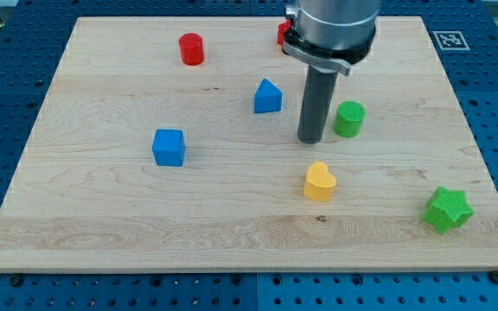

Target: Move the green circle diagonal to the heart

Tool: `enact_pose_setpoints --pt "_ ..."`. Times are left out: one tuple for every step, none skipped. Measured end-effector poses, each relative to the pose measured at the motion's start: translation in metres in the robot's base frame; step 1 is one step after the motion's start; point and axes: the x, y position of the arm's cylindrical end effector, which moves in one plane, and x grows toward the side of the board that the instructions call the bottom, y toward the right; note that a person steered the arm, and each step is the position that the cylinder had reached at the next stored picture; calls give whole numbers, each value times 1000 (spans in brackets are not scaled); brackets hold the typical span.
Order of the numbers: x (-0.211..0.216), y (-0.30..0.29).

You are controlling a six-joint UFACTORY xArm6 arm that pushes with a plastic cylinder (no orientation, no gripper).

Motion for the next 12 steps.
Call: enact_pose_setpoints --pt "-28 13" --pt "-38 28" --pt "-32 45" --pt "-28 65" --pt "-10 69" --pt "0 69" --pt "6 69" --pt "7 69" --pt "11 69" --pt "11 69" --pt "16 69" --pt "21 73"
